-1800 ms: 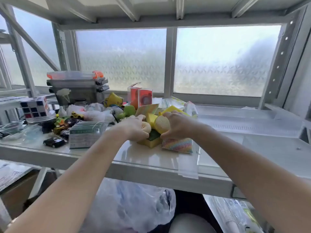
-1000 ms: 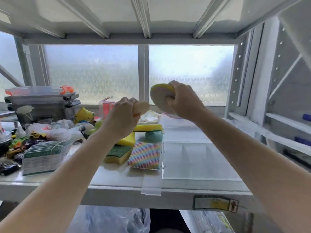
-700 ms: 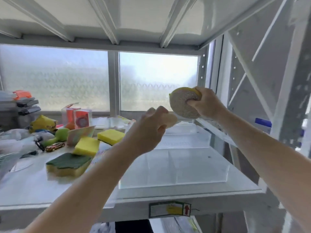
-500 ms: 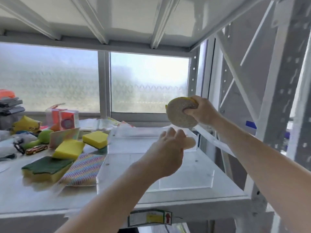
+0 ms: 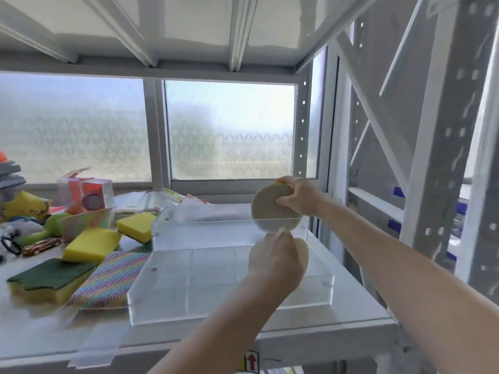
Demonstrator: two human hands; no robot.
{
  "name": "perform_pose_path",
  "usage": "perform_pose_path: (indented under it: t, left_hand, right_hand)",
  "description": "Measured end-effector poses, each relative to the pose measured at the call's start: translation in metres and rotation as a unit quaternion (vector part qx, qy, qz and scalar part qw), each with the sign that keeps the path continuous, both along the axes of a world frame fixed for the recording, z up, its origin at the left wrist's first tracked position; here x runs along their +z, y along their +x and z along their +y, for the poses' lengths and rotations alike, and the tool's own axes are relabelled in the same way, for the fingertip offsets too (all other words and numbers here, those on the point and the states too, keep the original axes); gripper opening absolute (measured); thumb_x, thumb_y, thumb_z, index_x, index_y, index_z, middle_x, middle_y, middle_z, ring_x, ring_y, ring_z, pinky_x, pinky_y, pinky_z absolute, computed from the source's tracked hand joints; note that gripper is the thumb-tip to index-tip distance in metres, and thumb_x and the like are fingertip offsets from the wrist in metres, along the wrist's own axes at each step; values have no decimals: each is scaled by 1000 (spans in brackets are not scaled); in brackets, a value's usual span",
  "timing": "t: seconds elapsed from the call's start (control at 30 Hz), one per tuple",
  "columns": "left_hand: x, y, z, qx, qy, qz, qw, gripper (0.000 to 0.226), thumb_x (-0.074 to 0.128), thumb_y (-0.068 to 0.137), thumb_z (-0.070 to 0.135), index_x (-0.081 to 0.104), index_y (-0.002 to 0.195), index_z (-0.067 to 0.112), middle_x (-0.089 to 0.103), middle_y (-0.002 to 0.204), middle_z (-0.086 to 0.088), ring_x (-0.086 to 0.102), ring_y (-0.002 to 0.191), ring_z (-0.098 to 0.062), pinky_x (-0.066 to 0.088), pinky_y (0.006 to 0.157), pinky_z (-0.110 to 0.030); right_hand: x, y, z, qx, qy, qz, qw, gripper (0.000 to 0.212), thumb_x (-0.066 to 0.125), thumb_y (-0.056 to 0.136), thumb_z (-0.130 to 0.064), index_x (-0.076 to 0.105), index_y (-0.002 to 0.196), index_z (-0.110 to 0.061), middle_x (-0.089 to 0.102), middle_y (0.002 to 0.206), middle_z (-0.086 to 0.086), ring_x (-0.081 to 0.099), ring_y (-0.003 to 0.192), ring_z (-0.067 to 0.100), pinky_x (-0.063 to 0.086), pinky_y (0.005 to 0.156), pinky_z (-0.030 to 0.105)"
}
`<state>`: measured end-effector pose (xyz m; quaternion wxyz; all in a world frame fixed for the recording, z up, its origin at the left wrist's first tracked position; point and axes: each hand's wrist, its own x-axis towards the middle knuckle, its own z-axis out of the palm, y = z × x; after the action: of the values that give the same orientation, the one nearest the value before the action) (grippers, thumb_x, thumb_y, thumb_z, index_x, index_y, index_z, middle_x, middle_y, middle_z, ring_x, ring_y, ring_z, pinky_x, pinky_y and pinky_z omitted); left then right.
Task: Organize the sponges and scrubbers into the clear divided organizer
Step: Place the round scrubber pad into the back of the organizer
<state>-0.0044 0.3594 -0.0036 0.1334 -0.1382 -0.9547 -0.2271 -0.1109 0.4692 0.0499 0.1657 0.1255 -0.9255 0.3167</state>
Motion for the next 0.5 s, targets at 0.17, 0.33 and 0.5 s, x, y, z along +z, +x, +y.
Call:
perform_pose_path:
  t: [0.17, 0.33, 0.5]
  left_hand:
    - [0, 3, 15, -18, 59, -27, 998, 33, 45, 90, 20, 48, 119, 5, 58, 117, -17, 56, 109, -35, 44, 83, -37]
    - [4, 8, 21, -54, 45, -71, 995, 38, 50, 85, 27, 49, 116, 6, 55, 118, -13, 54, 109, -31, 41, 77, -34]
    - [0, 10, 17, -64, 22, -67, 995, 37, 43, 85, 22, 48, 121, 14, 56, 122, -13, 55, 109, -32, 45, 83, -37]
  right_hand:
    - [-2, 0, -2, -8, 21, -6, 1000, 49, 64, 84, -21, 53, 131, -21, 62, 120, 8, 61, 106, 25, 51, 94, 38]
    - [-1, 0, 3, -15, 9, -5, 1000, 48, 54, 88, -11, 48, 136, -13, 51, 138, 8, 54, 111, 21, 44, 87, 27]
    - [-3, -2, 4, -5, -4, 2, 1000, 43, 53, 86, -6, 56, 127, -15, 55, 128, 9, 52, 104, 18, 47, 90, 29]
